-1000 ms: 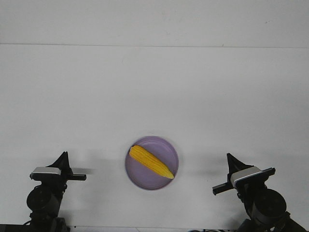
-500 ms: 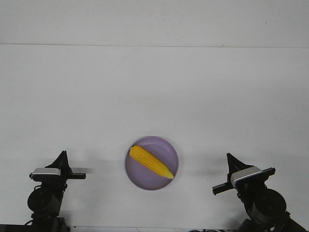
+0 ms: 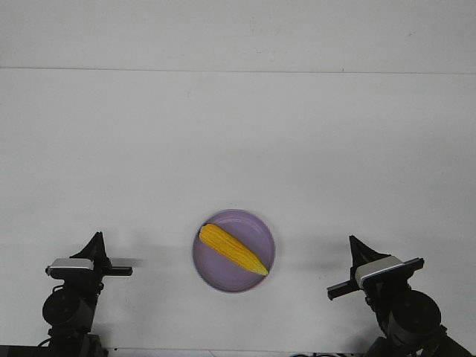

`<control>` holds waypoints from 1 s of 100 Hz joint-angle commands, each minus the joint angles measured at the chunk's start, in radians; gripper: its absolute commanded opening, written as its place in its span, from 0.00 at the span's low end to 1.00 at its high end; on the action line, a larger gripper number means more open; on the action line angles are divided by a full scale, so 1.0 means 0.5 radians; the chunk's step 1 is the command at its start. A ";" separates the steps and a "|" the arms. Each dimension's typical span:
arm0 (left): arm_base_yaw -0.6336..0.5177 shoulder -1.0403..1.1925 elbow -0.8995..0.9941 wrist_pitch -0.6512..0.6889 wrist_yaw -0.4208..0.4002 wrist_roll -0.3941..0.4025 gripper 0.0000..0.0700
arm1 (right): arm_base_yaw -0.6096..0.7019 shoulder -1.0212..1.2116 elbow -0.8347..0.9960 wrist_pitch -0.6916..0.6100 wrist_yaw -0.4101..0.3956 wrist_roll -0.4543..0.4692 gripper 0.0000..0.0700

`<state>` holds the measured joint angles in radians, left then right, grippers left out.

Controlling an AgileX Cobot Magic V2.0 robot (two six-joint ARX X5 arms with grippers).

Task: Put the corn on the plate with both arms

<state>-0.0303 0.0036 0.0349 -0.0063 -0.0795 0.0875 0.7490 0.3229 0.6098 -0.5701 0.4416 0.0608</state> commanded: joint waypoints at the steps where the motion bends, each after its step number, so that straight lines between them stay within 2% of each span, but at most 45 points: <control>1: 0.002 -0.002 -0.042 0.024 -0.005 0.011 0.02 | 0.013 -0.008 0.010 0.016 0.009 0.034 0.00; 8: 0.002 -0.002 -0.042 0.024 -0.005 0.011 0.02 | -0.053 -0.017 0.008 0.019 0.006 -0.067 0.00; 15: 0.002 -0.002 -0.042 0.023 -0.005 0.011 0.02 | -0.202 -0.045 -0.018 0.075 -0.063 -0.087 0.00; 27: 0.002 -0.002 -0.042 0.023 -0.005 0.011 0.02 | -0.620 -0.156 -0.211 0.278 -0.378 -0.155 0.00; 40: 0.002 -0.002 -0.042 0.023 -0.005 0.011 0.02 | -1.096 -0.359 -0.576 0.587 -0.739 -0.202 0.00; 51: 0.002 -0.002 -0.042 0.023 -0.005 0.011 0.02 | -1.379 -0.523 -0.818 0.722 -0.932 -0.179 0.00; 63: 0.002 -0.002 -0.042 0.023 -0.005 0.011 0.02 | -1.533 -0.625 -0.985 0.798 -0.958 -0.166 0.00; 81: 0.002 -0.002 -0.042 0.022 -0.005 0.011 0.02 | -1.593 -0.643 -1.195 0.982 -0.957 -0.166 0.00; 100: 0.002 -0.002 -0.042 0.016 -0.005 0.011 0.02 | -1.595 -0.643 -1.195 0.917 -0.958 -0.169 0.00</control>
<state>-0.0299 0.0040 0.0349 -0.0078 -0.0799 0.0875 -0.0467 0.0010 0.0158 -0.1246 -0.0338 -0.0231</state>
